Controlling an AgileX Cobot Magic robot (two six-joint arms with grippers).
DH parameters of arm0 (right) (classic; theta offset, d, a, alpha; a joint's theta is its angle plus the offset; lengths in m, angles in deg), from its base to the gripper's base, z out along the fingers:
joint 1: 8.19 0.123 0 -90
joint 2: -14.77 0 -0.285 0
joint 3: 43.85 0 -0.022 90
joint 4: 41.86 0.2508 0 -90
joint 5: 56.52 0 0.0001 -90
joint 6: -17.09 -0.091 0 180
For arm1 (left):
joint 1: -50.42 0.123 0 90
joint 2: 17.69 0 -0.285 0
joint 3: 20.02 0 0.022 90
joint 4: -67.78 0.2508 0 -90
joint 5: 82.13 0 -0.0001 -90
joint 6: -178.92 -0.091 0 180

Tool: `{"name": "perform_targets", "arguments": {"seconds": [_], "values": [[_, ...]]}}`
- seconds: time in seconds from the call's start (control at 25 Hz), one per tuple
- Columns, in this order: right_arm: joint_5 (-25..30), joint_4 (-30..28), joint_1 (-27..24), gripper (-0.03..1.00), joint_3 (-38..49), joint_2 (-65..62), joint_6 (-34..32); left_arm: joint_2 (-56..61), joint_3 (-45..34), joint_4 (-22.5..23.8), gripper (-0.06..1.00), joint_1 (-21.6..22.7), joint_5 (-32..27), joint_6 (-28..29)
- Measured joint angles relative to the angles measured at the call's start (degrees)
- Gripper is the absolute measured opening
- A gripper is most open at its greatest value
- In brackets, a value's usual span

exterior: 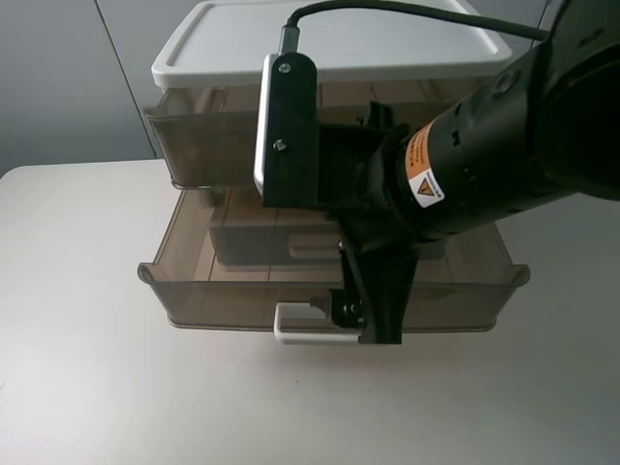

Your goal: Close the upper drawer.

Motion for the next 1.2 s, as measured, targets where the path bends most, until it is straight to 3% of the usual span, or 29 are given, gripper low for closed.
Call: {"name": "perform_targets", "arguments": {"seconds": [0.32,0.84,1.2], "values": [[-2.91,-1.78,-3.41,0.7,0.0,0.83,0.51,0.0,0.0,0.0,0.74,0.0,0.0,0.0],[-6.18,-1.77,-3.76,0.7,0.0,2.31,3.6,0.0,0.0,0.0,0.74,0.0,0.0,0.0],[-4.87,4.27,-3.76,0.7,0.0,0.21,3.61,0.0,0.0,0.0,0.74,0.0,0.0,0.0]]}}
